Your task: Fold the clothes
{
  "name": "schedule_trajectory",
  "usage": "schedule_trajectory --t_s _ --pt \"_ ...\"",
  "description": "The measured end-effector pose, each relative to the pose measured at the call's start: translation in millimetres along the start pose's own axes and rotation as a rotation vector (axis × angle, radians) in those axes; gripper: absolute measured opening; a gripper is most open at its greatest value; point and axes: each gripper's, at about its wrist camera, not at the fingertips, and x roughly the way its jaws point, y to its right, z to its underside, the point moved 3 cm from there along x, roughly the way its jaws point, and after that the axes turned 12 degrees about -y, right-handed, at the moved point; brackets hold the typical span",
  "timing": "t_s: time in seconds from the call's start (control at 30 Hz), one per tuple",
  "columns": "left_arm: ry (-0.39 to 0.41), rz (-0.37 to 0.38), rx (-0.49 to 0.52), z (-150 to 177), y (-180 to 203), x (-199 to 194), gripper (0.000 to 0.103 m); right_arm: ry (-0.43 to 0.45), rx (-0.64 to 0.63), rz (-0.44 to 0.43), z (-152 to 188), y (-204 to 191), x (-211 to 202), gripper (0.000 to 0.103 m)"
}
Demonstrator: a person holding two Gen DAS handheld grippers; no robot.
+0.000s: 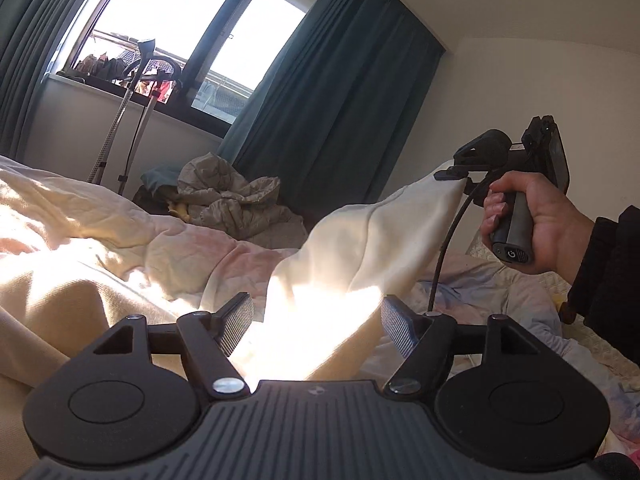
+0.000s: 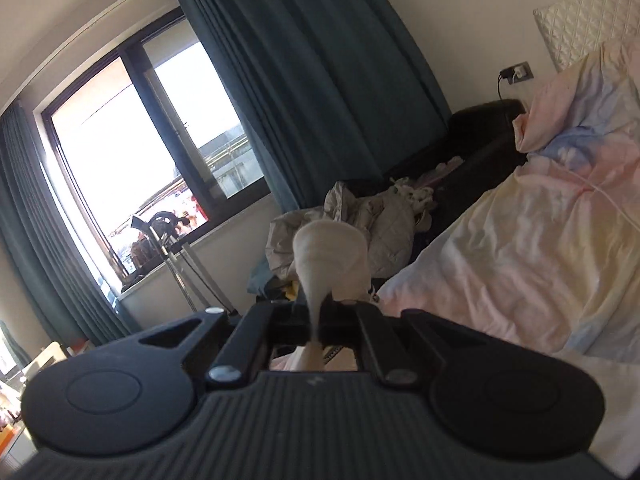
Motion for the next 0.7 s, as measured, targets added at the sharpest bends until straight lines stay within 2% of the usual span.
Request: schedule_trajectory --t_s 0.07,0.2,0.33,0.5,0.57,0.7 --pt "-0.022 -0.022 -0.008 0 -4 4 0.075 0.043 0.012 0.089 -28 17 -2 0.004" --pt "-0.101 -0.066 -0.017 4 -11 17 0.075 0.054 0.068 0.239 -59 53 13 0.003" --pt "-0.221 -0.128 -0.021 14 -20 37 0.075 0.021 0.128 0.319 -63 83 30 0.004" --pt "-0.351 -0.255 -0.080 26 -48 64 0.074 -0.062 0.191 0.383 -41 114 52 0.004" --pt "-0.353 -0.310 -0.120 24 -63 67 0.073 -0.087 0.204 0.402 -34 123 61 0.004" --pt "-0.226 -0.442 -0.190 8 -97 59 0.073 -0.140 0.236 0.405 -27 142 84 0.004"
